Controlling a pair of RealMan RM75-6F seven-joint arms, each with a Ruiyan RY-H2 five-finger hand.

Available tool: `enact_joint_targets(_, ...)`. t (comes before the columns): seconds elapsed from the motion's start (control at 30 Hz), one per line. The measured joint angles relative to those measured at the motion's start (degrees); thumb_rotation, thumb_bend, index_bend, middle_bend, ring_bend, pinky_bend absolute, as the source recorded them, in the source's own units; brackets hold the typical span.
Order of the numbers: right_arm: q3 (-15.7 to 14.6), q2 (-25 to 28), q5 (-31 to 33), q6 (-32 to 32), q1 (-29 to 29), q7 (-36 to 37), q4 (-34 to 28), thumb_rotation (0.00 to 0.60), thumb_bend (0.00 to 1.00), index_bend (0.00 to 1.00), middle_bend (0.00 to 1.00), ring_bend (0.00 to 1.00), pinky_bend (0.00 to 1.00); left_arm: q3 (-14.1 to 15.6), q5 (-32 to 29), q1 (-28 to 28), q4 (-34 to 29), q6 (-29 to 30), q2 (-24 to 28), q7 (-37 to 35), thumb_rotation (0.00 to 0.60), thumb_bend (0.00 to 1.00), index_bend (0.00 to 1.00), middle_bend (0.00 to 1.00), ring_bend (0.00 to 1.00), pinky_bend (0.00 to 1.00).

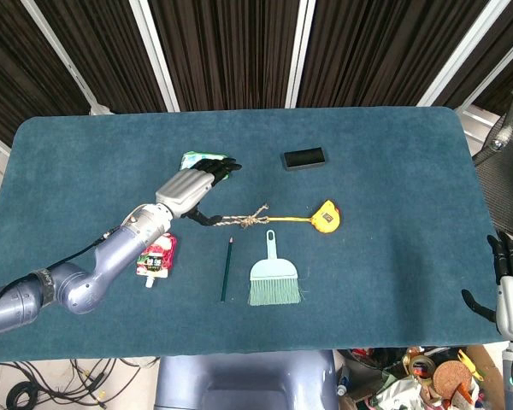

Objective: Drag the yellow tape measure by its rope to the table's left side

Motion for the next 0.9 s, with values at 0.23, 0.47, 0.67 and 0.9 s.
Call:
enact_joint_targets(0.23, 0.0, 0.0, 0.0, 0.0, 0.0, 0.1, -0.1, 0.6, 0.1, 0.09, 0.02, 0.11, 0.19, 0.2, -0.6, -0.2, -0.6, 1.2, 0.0, 0.4, 0.6, 0.25, 0.07, 0.0, 0.0, 0.0)
enact_joint_targets(0.47, 0.0, 0.1, 0.0, 0.0, 0.0, 0.1, -0.1, 0.6, 0.1, 0.09, 0.02, 0.11, 0.19, 0.6, -0.7, 0.1, -0.8, 3.0, -0.2, 1.2, 0.6, 0.22, 0.07, 0.0, 0.0, 0.0)
enact_joint_targets(0.67, 0.1, 0.1, 0.2, 0.0, -0.1, 0.1, -0.1, 0.6, 0.1, 0.09, 0.02, 0.11, 0.19, 0.7, -0.6, 0.2, -0.7, 3.4, -0.3, 1.1, 0.6, 0.22, 0.07, 0.0, 0.0, 0.0)
enact_joint_targets(0.9, 0.0, 0.1, 0.2, -0.1, 0.0, 0.2, -0.1, 0.6, 0.1, 0.09, 0.02, 0.11, 0.19, 1.3, -1.5, 0.3, 0.2, 3.6, -0.5, 1.6, 0.6, 0.22, 0.09, 0.0, 0.0, 0.0)
